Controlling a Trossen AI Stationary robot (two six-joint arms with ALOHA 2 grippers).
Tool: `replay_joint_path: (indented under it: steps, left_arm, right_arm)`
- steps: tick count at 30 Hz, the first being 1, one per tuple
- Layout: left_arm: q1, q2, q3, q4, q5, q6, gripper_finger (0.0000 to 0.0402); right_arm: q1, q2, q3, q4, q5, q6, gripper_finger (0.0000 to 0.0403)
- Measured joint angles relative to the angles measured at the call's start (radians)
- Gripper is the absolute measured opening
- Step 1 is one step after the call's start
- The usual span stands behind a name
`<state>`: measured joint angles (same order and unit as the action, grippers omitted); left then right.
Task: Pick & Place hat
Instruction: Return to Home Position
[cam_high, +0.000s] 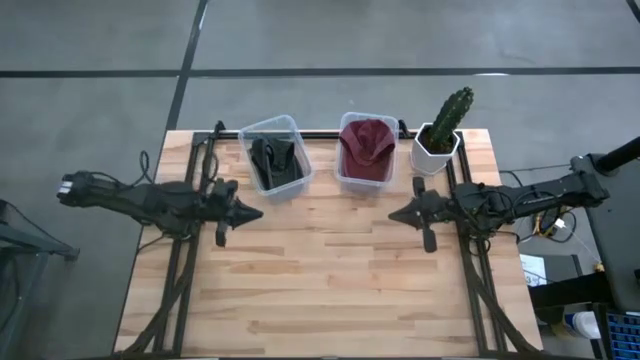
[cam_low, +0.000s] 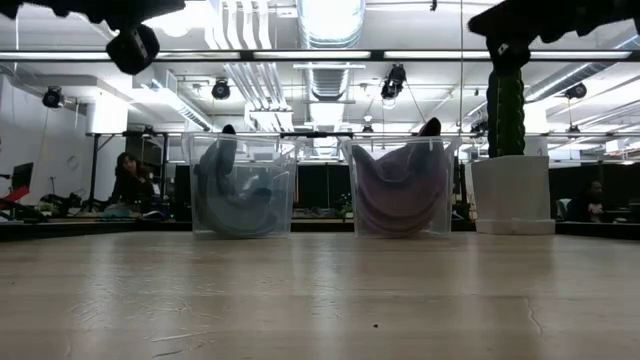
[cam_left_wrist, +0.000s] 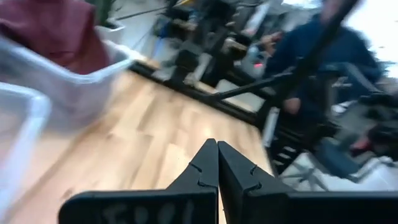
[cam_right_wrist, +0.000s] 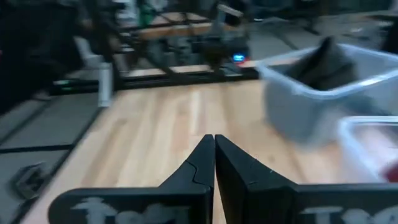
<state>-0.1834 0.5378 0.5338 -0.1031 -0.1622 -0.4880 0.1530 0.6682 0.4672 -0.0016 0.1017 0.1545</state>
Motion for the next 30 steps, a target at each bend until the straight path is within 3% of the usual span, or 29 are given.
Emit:
replay_joint_path:
  steps: [4, 8, 16, 24, 30]
  left_arm:
    - [-0.014, -0.028, -0.122, 0.215, 0.051, 0.013, 0.0000]
    - [-0.038, -0.043, -0.205, 0.375, 0.059, 0.118, 0.0000]
    - [-0.067, -0.046, -0.209, 0.318, 0.034, 0.233, 0.0000]
    - [-0.070, -0.085, -0.232, 0.227, 0.041, 0.270, 0.0000]
    - [-0.070, -0.164, -0.392, 0.419, 0.071, 0.244, 0.0000]
  right_arm:
    - [-0.001, -0.035, -0.053, 0.018, -0.114, 0.000, 0.0009]
    - [-0.001, -0.066, -0.113, 0.105, -0.173, 0.004, 0.0009]
    - [-0.001, -0.122, -0.299, 0.461, -0.191, 0.069, 0.0009]
    - [-0.001, -0.152, -0.367, 0.521, -0.189, 0.080, 0.0009]
    - [-0.001, -0.151, -0.379, 0.535, -0.189, 0.056, 0.0009]
